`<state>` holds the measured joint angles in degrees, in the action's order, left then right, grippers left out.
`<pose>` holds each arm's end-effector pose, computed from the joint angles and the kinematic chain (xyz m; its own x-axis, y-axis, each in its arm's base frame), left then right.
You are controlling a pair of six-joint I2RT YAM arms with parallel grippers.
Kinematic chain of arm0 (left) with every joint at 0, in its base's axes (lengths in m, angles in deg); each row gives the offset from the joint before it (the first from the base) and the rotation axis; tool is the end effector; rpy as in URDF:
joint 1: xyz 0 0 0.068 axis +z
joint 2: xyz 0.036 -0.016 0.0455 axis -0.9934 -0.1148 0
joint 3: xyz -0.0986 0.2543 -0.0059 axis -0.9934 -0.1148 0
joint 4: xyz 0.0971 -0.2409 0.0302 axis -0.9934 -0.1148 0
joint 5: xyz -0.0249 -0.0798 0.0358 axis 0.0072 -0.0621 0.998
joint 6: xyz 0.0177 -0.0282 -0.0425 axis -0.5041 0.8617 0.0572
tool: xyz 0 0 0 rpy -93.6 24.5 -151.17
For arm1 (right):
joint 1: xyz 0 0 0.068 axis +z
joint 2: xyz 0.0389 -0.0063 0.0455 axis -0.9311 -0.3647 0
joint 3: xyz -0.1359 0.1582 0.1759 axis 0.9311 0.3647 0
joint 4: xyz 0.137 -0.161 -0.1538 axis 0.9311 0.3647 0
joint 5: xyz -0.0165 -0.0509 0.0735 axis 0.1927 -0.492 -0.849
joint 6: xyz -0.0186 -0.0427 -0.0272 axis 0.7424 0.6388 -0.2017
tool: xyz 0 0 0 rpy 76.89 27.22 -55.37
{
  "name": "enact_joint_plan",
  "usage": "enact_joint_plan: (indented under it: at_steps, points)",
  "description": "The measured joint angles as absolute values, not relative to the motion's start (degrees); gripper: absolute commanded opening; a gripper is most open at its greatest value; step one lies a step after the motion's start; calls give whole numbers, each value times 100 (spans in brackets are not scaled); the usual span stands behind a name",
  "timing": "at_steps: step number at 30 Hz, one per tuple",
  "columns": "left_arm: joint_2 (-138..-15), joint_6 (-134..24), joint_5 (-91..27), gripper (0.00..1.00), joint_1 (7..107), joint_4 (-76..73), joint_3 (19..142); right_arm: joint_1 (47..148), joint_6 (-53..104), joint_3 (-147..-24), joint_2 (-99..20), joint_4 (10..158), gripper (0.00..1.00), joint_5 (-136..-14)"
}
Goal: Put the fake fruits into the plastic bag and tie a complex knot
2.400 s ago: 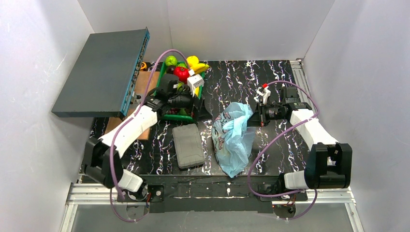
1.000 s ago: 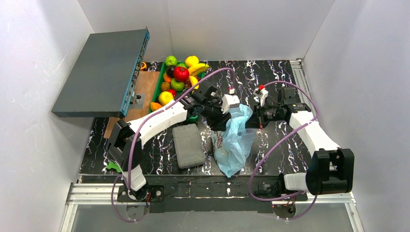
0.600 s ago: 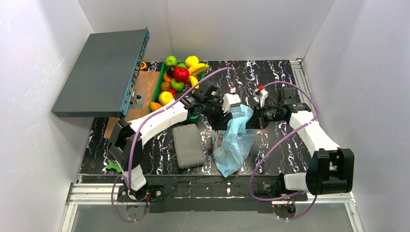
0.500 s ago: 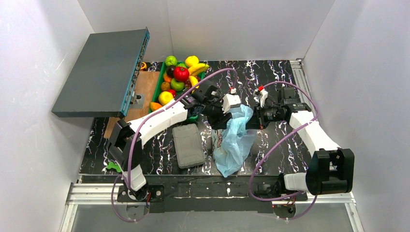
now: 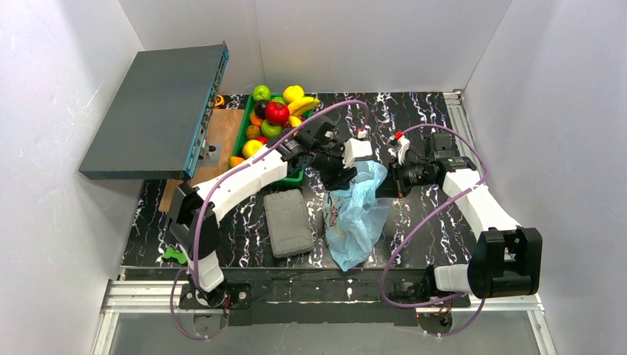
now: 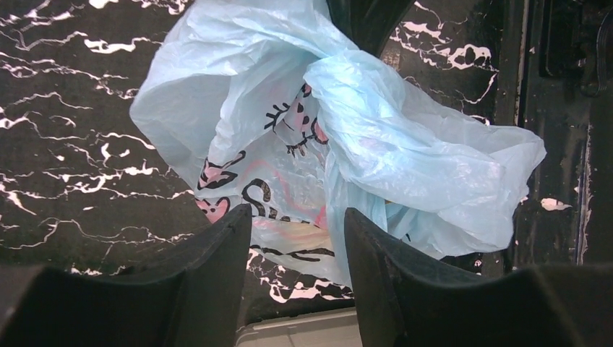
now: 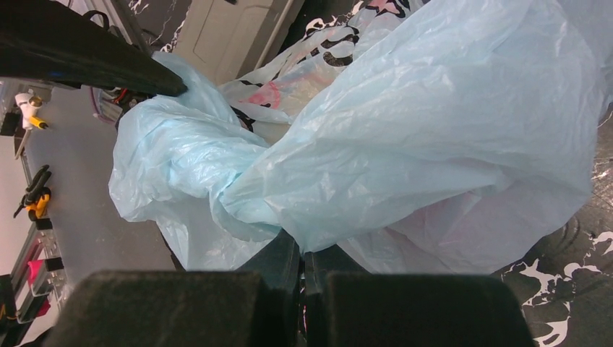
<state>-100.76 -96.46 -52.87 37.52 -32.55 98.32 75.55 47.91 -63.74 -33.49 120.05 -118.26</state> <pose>0.2641 -0.2972 0.3278 0.0626 0.5542 -0.8300 0.9902 0.0697 0.1213 0.2492 0.0581 0.2549 -0.6789 -0.2549 -0.6886 -0.6937 0.5300 0.4878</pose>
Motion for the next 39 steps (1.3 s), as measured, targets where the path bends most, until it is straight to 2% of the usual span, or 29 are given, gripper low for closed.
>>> enact_joint_plan:
  at_steps: [3,10,13,16,18,27,36,38,39]
  points:
    - [-10201,-9618,-5300,58,3752,-3292,9830,7555,4791,-6415,-3349,12021,1,-11826]
    - [-10140,-9397,-5767,61,3752,-3250,9671,7555,4813,-6443,-3349,12051,1,-11826]
    - [-10076,-9183,-5936,67,3752,-3244,9664,7555,4813,-6446,-3349,12051,1,-11826]
    - [-10039,-8907,-6047,69,3752,-3244,9664,7555,4813,-6448,-3349,12051,1,-11826]
    - [-10039,-8744,-6063,67,3752,-3248,9664,7555,4813,-6448,-3349,12051,1,-11826]
    - [-10098,-8564,-5818,42,3757,-3338,9664,7555,4898,-6448,-3340,12067,1,-11826]
    - [-10192,-8623,-5560,38,3870,-3399,9559,7555,5009,-6450,-3316,12093,1,-11828]
    - [-10201,-8621,-5558,35,3905,-3379,9491,7555,5049,-6452,-3316,12115,1,-11828]
    - [-10212,-8619,-5555,29,3910,-3379,9480,7555,5062,-6452,-3316,12134,1,-11830]
